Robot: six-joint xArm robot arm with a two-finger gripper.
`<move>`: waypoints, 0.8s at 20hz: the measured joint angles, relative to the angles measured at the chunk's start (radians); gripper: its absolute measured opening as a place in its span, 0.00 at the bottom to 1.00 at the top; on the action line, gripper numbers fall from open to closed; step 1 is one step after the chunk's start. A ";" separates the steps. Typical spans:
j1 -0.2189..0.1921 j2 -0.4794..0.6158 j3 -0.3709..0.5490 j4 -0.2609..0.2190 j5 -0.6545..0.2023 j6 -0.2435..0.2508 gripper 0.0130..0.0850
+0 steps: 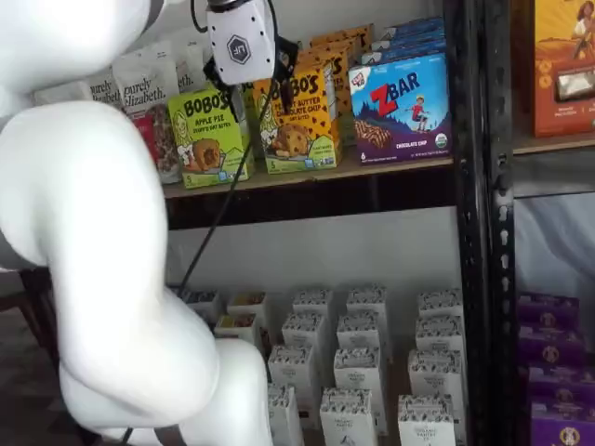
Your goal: Pick up the orange box on the top shelf, the fifth box from the left
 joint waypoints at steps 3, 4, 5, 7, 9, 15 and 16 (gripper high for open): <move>-0.004 0.009 -0.007 -0.008 -0.033 -0.003 1.00; -0.004 0.012 -0.010 -0.010 -0.042 -0.003 1.00; -0.005 0.016 -0.016 -0.012 -0.048 -0.004 1.00; -0.006 0.022 -0.026 -0.008 -0.067 -0.005 1.00; -0.005 0.031 -0.045 0.003 -0.069 -0.007 1.00; 0.033 0.053 -0.085 -0.031 -0.045 0.034 1.00; 0.037 0.055 -0.088 -0.033 -0.040 0.037 1.00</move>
